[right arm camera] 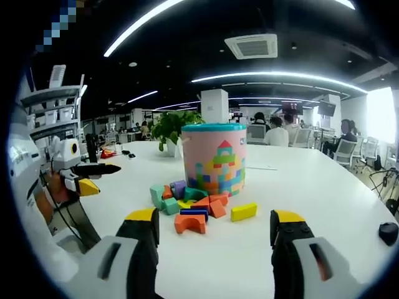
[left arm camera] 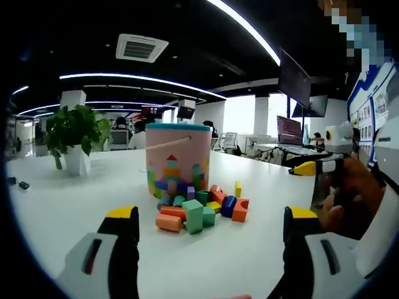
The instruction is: Arrange the toys in the designated storage area by placing each visible toy with the group until no toy remains scattered across the table.
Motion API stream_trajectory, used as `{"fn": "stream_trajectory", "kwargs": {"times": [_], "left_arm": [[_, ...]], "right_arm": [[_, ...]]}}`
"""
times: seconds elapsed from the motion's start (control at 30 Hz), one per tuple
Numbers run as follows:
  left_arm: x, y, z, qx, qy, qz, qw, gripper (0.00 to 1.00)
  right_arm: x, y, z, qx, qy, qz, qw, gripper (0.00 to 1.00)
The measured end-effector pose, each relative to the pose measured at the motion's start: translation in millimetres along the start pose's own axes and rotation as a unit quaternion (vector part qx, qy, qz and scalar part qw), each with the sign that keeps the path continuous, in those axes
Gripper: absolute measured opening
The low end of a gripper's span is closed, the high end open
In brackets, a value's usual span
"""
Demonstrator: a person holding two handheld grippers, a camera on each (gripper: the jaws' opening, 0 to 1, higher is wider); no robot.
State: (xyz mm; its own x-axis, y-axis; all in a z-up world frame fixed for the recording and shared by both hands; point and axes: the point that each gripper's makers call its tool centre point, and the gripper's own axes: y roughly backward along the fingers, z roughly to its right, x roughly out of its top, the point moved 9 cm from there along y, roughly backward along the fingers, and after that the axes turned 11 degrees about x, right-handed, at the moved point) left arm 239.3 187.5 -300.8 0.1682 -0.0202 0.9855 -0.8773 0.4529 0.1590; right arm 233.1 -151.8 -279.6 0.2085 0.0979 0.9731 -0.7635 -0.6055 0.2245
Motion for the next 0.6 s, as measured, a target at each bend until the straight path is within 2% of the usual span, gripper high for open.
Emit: {"fn": "stream_trajectory", "kwargs": {"times": [0.17,0.27,0.3,0.4,0.47,0.53,0.6], "left_arm": [[2.0,2,0.3,-0.021,0.031,0.007,0.9993,0.99],[5.0,4,4.9,-0.033,0.081,0.024,0.9958,0.99],[4.8,4,6.6,-0.031,0.085,0.021,0.9957,0.99],[4.6,5,9.4,-0.025,0.06,0.015,0.9978,0.99],[2.0,6,2.5,0.01,0.009,0.006,0.9999,0.99],[-0.3,6,-1.9,0.028,-0.008,-0.002,0.9996,0.99],[-1.1,5,-3.7,0.028,-0.004,-0.001,0.9996,0.99]], "right_arm": [[-0.3,0,-2,0.001,0.004,-0.01,0.9999,0.74],[1.5,2,-3,-0.005,0.01,-0.009,0.9999,0.74],[1.9,2,-3,-0.006,0.009,-0.006,0.9999,0.74],[1.4,1,-5,-0.003,0.003,-0.005,1.0,0.74],[-0.5,-1,-6,-0.002,0.005,-0.011,0.9999,0.74],[-1.4,-2,-5,-0.004,0.005,-0.013,0.9999,0.73],[-1.9,-3,-4,-0.007,0.002,-0.014,0.9999,0.73]]}}
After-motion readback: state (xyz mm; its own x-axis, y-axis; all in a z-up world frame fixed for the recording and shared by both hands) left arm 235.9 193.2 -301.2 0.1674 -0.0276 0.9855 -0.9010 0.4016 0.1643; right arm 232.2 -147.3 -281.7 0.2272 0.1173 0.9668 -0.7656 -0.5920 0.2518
